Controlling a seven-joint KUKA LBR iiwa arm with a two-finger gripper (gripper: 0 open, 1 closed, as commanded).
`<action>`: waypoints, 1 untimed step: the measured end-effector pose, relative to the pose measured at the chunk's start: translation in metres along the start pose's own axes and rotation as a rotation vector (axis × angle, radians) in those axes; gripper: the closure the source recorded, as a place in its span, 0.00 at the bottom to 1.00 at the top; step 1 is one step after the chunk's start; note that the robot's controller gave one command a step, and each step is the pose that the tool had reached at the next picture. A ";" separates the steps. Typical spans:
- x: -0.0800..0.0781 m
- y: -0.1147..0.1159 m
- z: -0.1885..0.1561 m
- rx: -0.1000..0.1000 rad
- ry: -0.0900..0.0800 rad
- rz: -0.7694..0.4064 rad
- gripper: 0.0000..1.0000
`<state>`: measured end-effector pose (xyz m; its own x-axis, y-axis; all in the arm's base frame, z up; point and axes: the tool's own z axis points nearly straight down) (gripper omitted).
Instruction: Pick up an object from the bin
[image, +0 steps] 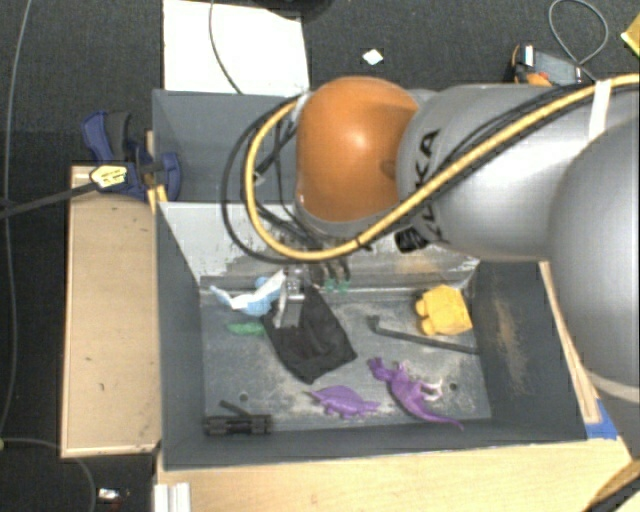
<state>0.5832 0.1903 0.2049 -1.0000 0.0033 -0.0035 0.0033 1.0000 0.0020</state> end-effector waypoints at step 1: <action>0.004 -0.056 0.135 -0.002 -0.003 0.079 0.00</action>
Offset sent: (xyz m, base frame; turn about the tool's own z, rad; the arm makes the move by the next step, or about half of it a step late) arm -0.0120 -0.0592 -0.1349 0.0649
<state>0.5796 0.1350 0.0697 -0.9966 0.0819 -0.0058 0.0818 0.9966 0.0043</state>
